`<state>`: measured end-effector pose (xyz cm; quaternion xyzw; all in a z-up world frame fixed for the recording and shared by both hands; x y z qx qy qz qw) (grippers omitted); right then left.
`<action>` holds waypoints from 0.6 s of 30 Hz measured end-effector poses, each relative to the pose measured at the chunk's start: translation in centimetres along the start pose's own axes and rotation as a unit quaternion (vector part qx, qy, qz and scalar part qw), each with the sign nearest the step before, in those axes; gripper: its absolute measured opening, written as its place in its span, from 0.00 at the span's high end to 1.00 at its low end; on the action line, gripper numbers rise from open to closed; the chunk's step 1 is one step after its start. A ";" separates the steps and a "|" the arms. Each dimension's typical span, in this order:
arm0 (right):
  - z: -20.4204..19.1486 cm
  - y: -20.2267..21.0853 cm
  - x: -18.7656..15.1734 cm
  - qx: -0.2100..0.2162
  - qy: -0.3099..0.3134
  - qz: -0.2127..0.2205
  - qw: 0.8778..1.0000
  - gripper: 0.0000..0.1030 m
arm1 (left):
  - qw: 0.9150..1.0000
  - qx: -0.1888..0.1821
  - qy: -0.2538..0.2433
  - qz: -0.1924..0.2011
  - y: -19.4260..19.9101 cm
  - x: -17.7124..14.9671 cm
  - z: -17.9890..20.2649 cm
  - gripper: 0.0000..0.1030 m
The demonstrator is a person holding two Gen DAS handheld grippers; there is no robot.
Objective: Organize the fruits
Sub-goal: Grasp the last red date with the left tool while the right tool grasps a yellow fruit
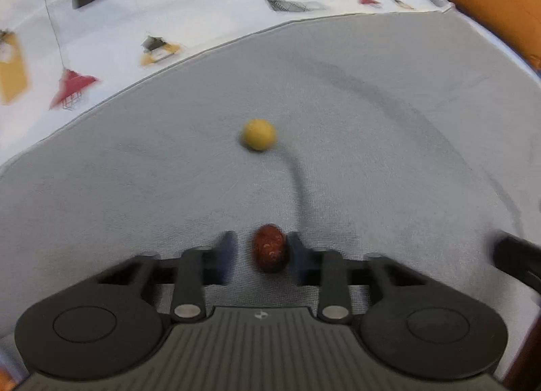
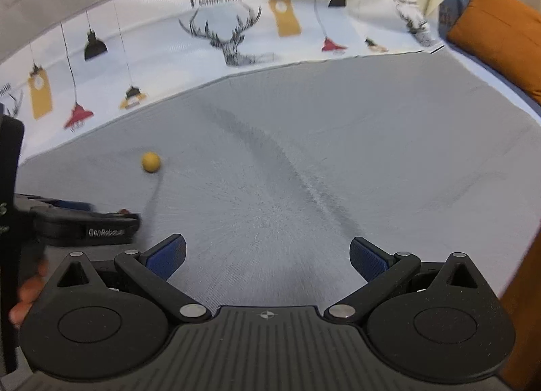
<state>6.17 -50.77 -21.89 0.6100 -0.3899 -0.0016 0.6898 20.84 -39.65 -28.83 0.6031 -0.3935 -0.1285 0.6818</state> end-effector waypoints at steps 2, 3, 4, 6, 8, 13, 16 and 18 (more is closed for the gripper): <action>-0.6 -2.0 1.2 0.004 0.006 0.002 1.000 0.01 | 1.000 -0.011 -0.004 0.004 0.2 -0.4 -0.6 0.78; -1.3 -3.0 2.1 0.009 0.014 0.013 1.000 0.01 | 1.000 -0.008 -0.003 0.005 0.3 -0.7 -1.2 0.78; -1.9 -3.8 2.9 0.014 0.022 0.022 0.999 0.01 | 1.000 -0.003 0.001 0.005 0.3 -1.0 -2.0 0.78; -3.9 -5.7 4.7 0.034 0.046 0.035 0.998 0.01 | 1.000 0.005 0.008 0.005 0.4 -1.6 -3.8 0.78; -6.5 -7.6 6.3 0.060 0.077 0.039 0.994 0.01 | 1.000 0.021 0.013 0.005 0.6 -2.2 -5.9 0.78; -12.5 -12.2 8.7 0.077 0.147 0.044 0.985 0.21 | 0.999 0.021 0.026 0.008 1.1 -2.3 -8.2 0.78; -13.9 -12.8 9.2 0.063 0.161 0.044 0.984 0.75 | 0.999 0.014 0.031 0.023 2.1 -2.1 -8.2 0.78; -13.2 -12.1 9.0 0.020 0.147 0.025 0.989 0.75 | 0.999 0.006 0.038 0.035 3.6 -2.1 -8.1 0.78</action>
Point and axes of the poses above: each gripper's, at about its wrist camera, not at the fingertips, and y roughly against the way its jaws point, z to its right, x to its top, the point moved 9 cm from there along -y, roughly the way its jaws point, and after that the axes turned 12 degrees about -z, right-handed, at the moved point
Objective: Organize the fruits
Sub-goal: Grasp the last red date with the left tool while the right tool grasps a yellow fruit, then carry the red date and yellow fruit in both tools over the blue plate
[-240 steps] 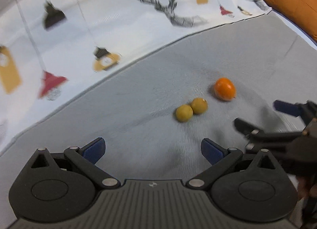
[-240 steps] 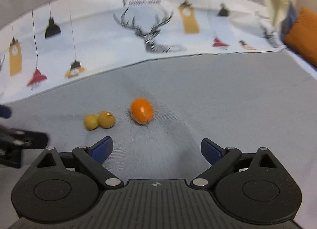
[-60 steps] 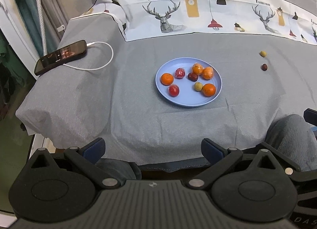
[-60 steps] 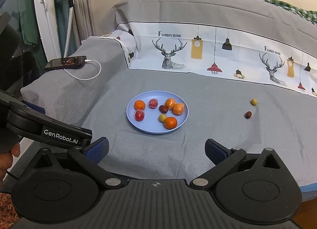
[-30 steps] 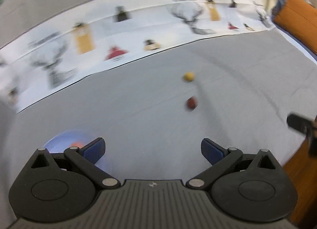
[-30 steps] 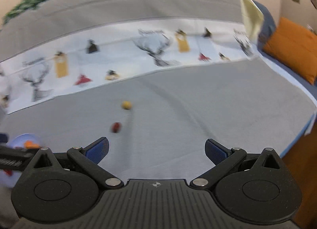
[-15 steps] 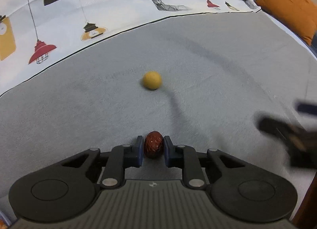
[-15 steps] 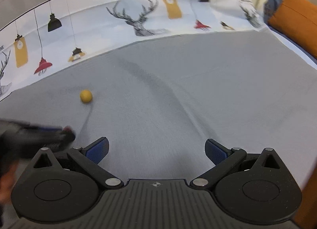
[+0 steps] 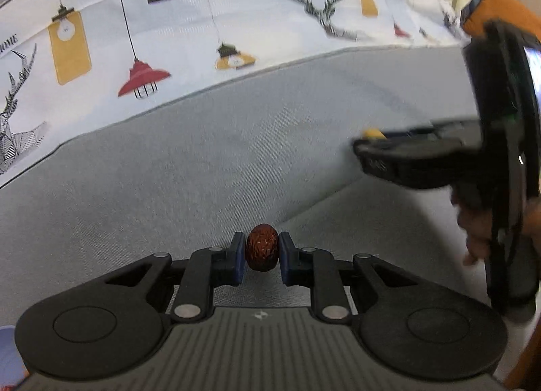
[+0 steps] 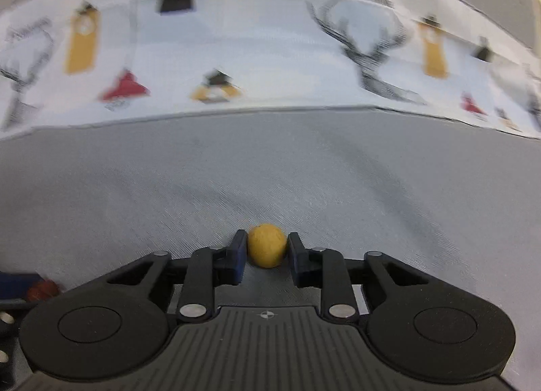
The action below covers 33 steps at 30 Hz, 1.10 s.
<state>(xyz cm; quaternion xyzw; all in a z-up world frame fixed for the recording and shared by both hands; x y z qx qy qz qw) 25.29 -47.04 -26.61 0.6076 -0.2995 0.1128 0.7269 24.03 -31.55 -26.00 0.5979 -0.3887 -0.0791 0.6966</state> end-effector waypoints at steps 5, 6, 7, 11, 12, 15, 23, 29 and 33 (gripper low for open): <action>1.5 6.5 -1.9 0.007 -0.066 0.026 0.997 0.75 | 0.999 -0.016 0.023 0.019 6.4 -1.0 -0.2 0.78; 1.7 8.4 -2.6 0.014 -0.076 0.033 0.996 0.74 | 0.999 -0.018 0.025 0.025 8.2 -1.5 -0.3 0.78; 1.7 10.5 -3.3 0.020 -0.083 0.040 0.996 0.74 | 0.999 -0.016 0.026 0.028 9.9 -2.1 -0.4 0.78; -0.3 18.9 -6.8 0.058 -0.089 0.064 0.992 0.74 | 0.998 -0.015 0.037 0.042 17.8 -6.5 -1.2 0.78; -1.2 20.9 -7.8 0.069 -0.086 0.066 0.992 0.74 | 0.998 -0.010 0.040 0.045 19.7 -7.9 -1.5 0.78; -4.7 26.1 -11.3 0.102 -0.059 0.063 0.991 0.74 | 0.997 0.011 0.057 0.049 24.6 -12.6 -2.7 0.78; -14.7 35.2 -19.4 0.175 0.036 0.038 0.983 0.74 | 0.992 0.041 0.112 0.028 31.4 -24.0 -5.5 0.78; -20.1 39.1 -22.7 0.167 0.110 0.050 0.979 0.74 | 0.985 0.049 0.155 0.054 35.6 -28.9 -7.6 0.78; -21.7 41.5 -23.0 0.163 0.133 0.073 0.975 0.74 | 0.980 0.052 0.175 0.078 37.7 -30.0 -8.7 0.78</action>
Point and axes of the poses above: each gripper's, at about its wrist camera, not at the fingertips, and y roughly against the way its jaws point, z to its right, x to its top, the point moved 9 cm from there along -y, roughly the way its jaws point, and after that the axes turned 12 degrees about -z, right-handed, at the moved point
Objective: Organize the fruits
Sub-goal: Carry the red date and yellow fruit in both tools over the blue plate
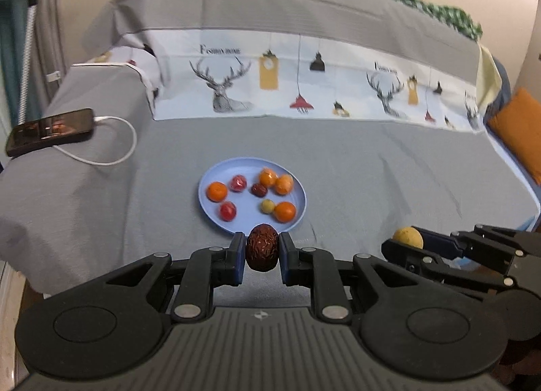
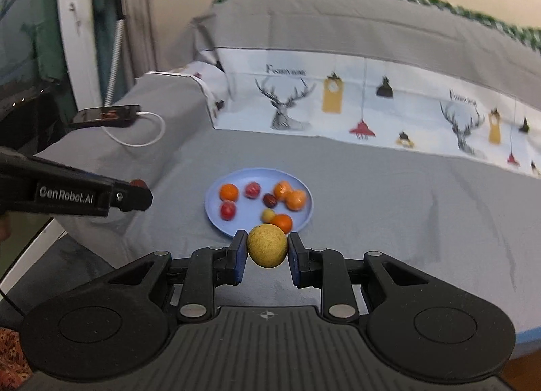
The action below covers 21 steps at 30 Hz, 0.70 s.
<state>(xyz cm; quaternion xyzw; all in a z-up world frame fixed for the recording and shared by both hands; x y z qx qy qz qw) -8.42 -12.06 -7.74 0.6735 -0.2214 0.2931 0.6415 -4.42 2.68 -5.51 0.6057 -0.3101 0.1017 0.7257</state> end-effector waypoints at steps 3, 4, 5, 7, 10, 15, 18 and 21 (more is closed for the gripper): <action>-0.9 0.7 0.0 -0.006 0.016 0.006 1.000 0.74 | 1.000 0.003 0.004 0.005 0.7 -0.3 -0.4 0.78; -1.2 1.0 0.0 -0.007 0.020 0.007 1.000 0.74 | 1.000 0.001 0.006 0.006 0.9 -0.4 -0.4 0.78; -1.5 1.1 0.0 -0.009 0.024 0.007 1.000 0.74 | 1.000 0.000 0.007 0.007 1.0 -0.4 -0.5 0.78; -1.6 1.3 0.0 -0.013 0.030 0.009 0.999 0.74 | 1.000 -0.005 0.010 0.008 1.2 -0.5 -0.7 0.78; -1.6 1.4 0.2 -0.019 0.032 0.011 0.999 0.74 | 1.000 -0.009 0.013 0.004 0.9 -0.4 -0.6 0.78; -1.4 1.2 0.0 -0.027 0.030 0.006 0.999 0.74 | 1.000 -0.014 0.015 -0.003 0.3 -0.4 -0.6 0.78; -1.6 0.9 0.1 -0.029 0.031 0.002 0.999 0.74 | 1.000 -0.015 0.016 -0.004 0.0 -0.3 -0.7 0.78; -1.8 0.4 0.1 -0.028 0.032 -0.003 0.999 0.74 | 1.000 -0.013 0.015 -0.008 -0.3 -0.3 -0.9 0.78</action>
Point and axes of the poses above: each gripper's, at about its wrist camera, not at the fingertips, and y roughly against the way its jaws point, z to its right, x to its top, the point moved 9 cm from there along -y, roughly the way its jaws point, and after that the axes turned 12 degrees about -z, right-handed, at the moved point
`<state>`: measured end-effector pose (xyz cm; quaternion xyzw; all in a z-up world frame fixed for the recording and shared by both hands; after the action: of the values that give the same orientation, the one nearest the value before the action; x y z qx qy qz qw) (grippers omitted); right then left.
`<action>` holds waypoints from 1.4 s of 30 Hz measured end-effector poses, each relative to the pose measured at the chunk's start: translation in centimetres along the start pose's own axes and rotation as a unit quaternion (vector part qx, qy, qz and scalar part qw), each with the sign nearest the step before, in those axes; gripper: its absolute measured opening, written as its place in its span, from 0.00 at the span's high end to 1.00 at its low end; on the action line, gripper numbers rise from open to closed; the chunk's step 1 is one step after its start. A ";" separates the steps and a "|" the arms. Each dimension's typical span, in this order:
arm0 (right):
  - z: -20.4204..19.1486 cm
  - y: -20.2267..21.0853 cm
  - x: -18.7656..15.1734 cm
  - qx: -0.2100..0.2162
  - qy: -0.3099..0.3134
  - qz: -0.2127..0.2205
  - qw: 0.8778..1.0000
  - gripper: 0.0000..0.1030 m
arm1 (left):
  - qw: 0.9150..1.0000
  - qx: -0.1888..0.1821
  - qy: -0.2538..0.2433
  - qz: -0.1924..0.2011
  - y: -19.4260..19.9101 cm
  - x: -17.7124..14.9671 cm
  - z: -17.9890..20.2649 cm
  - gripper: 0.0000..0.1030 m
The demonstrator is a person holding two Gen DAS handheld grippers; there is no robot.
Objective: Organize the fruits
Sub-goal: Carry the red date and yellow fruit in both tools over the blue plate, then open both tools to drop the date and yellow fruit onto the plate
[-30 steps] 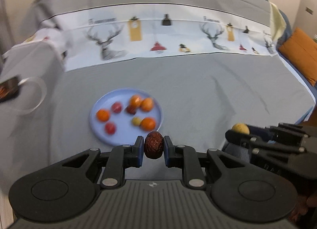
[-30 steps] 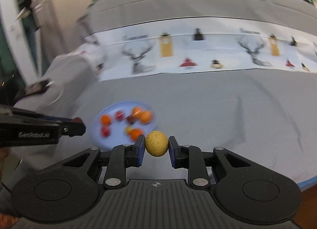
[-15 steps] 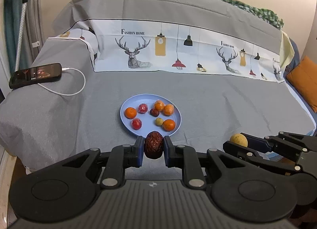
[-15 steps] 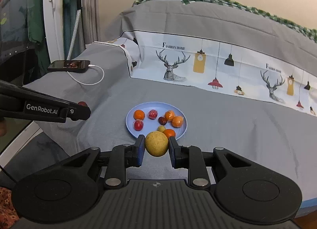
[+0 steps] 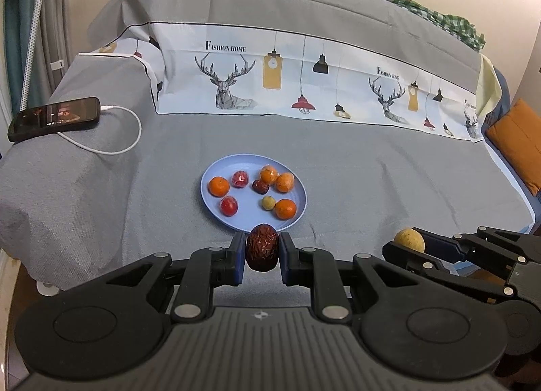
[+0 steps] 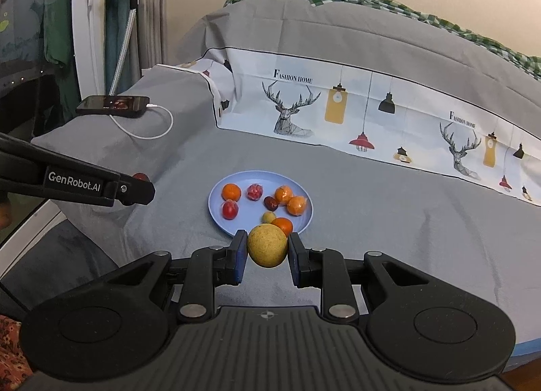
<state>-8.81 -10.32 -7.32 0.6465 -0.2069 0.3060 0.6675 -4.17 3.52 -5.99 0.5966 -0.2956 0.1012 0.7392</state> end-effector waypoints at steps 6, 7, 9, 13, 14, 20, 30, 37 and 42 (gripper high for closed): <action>-0.3 -0.9 0.3 0.001 0.001 -0.009 1.000 0.74 | 1.000 0.002 0.000 -0.004 -0.6 0.5 -0.4 0.78; -0.3 -1.1 0.3 0.002 0.000 -0.011 1.000 0.74 | 1.000 0.002 -0.001 -0.005 -0.7 0.6 -0.4 0.78; -0.3 -1.4 0.5 0.002 0.001 -0.012 1.000 0.74 | 1.000 0.002 -0.002 -0.006 -1.0 0.9 -0.6 0.78; 0.2 -2.2 0.9 0.006 -0.004 -0.017 1.000 0.74 | 1.000 0.002 0.002 -0.010 -1.9 1.9 -0.9 0.78; 0.3 -2.5 1.1 0.008 -0.006 -0.020 1.000 0.74 | 1.000 0.001 0.004 -0.011 -2.2 2.2 -1.0 0.78; 0.9 -4.7 2.4 0.013 -0.014 -0.030 0.999 0.74 | 1.000 0.000 0.015 -0.017 -4.4 4.5 -1.5 0.78; 1.7 -11.9 4.8 0.023 -0.026 -0.067 0.997 0.74 | 0.998 -0.006 0.018 -0.060 -11.7 8.1 -2.2 0.78; 2.9 -18.4 6.1 0.018 -0.022 -0.098 0.995 0.74 | 0.996 -0.005 0.003 -0.086 -18.1 10.6 -2.5 0.78; 3.9 -22.8 6.9 0.015 -0.018 -0.114 0.993 0.74 | 0.996 0.007 -0.010 -0.091 -21.9 12.5 -2.8 0.78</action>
<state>12.04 -12.66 -19.18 0.6811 -0.1390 0.2198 0.6845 17.76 -2.22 -17.40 0.6271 -0.2466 0.0294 0.7383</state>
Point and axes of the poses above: each gripper's, at about its wrist camera, not at the fingertips, and y roughly against the way its jaws point, z to its right, x to its top, the point moved 9 cm from there along -y, roughly the way its jaws point, and after that the axes turned 12 degrees about -z, right-handed, at the moved point
